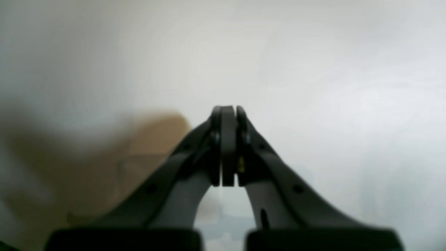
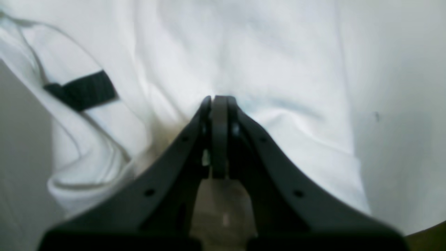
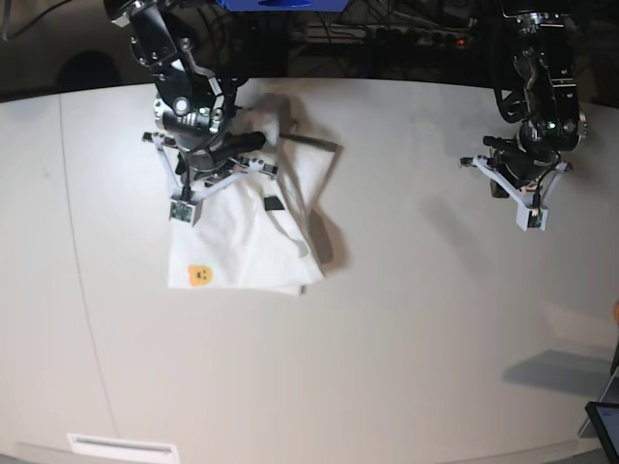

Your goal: Fold the T-shirt properly

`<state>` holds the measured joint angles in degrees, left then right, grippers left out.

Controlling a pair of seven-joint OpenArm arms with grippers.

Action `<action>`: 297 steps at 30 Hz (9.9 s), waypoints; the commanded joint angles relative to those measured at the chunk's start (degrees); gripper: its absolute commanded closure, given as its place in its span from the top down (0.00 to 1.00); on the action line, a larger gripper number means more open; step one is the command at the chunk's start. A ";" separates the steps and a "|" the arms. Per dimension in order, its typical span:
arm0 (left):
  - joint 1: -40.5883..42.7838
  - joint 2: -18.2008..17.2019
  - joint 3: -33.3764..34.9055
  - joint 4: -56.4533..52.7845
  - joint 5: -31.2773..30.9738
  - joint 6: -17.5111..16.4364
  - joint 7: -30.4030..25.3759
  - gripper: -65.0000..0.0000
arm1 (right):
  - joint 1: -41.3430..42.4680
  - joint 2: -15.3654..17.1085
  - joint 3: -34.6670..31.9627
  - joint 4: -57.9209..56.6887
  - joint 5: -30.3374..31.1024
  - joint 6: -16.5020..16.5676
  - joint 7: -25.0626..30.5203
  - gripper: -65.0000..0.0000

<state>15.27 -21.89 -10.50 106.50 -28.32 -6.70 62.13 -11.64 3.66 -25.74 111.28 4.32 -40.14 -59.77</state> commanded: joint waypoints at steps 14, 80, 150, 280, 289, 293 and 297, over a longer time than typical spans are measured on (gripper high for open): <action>-0.10 -1.01 -0.44 0.80 0.32 -0.03 -0.81 0.00 | -2.82 -1.42 -12.55 1.20 -0.05 0.14 2.84 0.00; 2.36 0.31 0.17 4.93 -0.04 -9.52 -6.52 0.00 | 25.05 -1.95 -18.97 -13.75 -0.32 0.14 -1.38 0.00; -7.84 8.31 24.96 -8.17 14.65 -33.30 -16.81 0.00 | -11.53 7.46 -1.21 1.37 0.12 0.14 9.00 0.00; -47.84 21.76 34.28 -48.26 15.08 -33.30 -19.45 0.00 | -1.68 7.11 2.22 -4.78 -0.14 3.44 11.37 0.00; -47.49 13.49 34.28 -32.78 14.82 -31.15 -14.00 0.00 | -2.65 7.37 6.35 1.29 -0.23 3.52 10.93 0.00; -43.18 9.89 31.47 -19.86 14.82 -31.15 -9.95 0.00 | -2.73 7.37 6.00 2.96 -0.32 3.52 10.49 0.00; -33.60 7.43 21.97 -5.88 16.76 -31.15 -6.17 0.00 | -3.44 10.10 4.86 3.05 -0.32 3.79 15.06 0.00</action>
<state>-16.36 -13.91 11.84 99.77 -11.33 -38.02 56.77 -15.68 13.61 -20.95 113.14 4.64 -36.14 -45.93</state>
